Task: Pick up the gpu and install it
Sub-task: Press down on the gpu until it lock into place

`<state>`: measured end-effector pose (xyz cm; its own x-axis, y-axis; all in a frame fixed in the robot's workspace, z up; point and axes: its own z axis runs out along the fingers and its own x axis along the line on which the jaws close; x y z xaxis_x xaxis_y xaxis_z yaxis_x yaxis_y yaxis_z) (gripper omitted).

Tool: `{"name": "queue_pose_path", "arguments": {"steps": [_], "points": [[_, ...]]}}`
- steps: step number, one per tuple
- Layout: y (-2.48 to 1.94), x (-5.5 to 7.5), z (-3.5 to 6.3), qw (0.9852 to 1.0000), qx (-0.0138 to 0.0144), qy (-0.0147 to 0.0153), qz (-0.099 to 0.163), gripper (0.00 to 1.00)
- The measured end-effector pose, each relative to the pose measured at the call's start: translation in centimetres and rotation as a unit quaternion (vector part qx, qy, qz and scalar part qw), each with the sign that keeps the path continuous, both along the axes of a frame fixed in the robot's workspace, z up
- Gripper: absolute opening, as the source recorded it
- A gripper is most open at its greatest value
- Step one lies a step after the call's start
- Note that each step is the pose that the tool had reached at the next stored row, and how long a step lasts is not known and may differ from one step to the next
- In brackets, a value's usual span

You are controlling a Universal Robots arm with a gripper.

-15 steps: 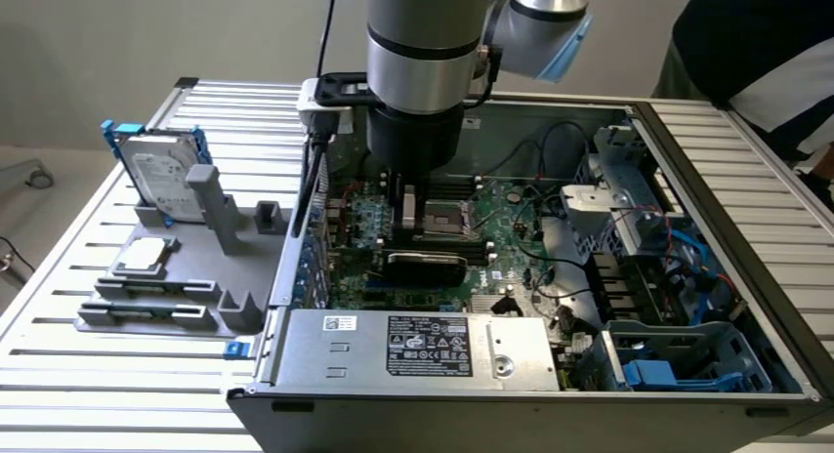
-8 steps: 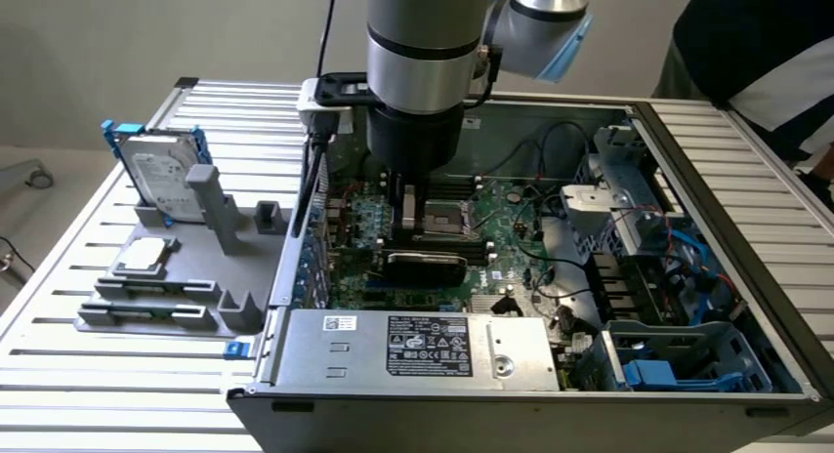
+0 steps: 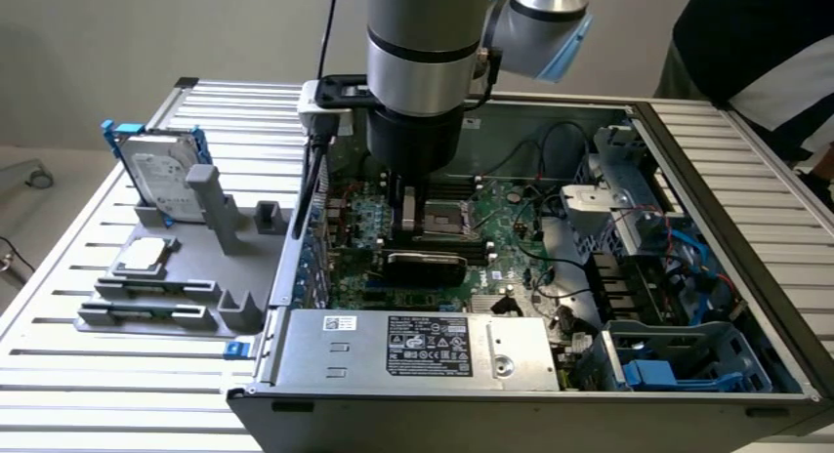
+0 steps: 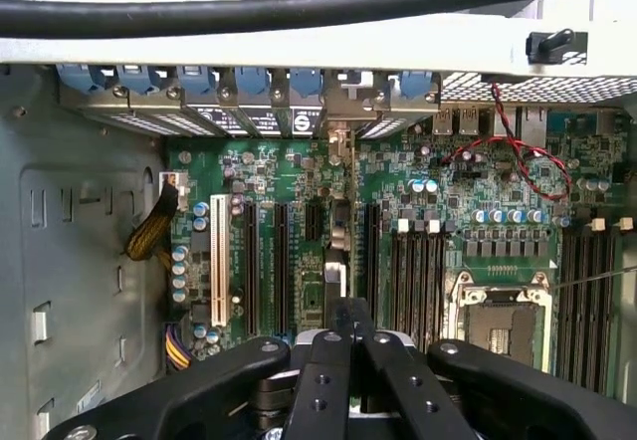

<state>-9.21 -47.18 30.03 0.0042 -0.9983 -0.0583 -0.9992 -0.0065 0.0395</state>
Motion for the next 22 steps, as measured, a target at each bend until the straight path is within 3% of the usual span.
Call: {"name": "queue_pose_path", "arguments": {"steps": [4,9,16,22], "points": [[0.03,0.0,-0.72,1.0,0.0011,-0.0001,0.0,0.11],[0.2,0.0,-1.54,1.0,0.0059,-0.001,0.0,0.11],[0.28,-0.2,-2.37,0.9999,0.0097,-0.0039,0.0,0.11],[0.32,-0.2,-2.8,0.9998,0.0179,-0.0048,0.0,0.11]]}}
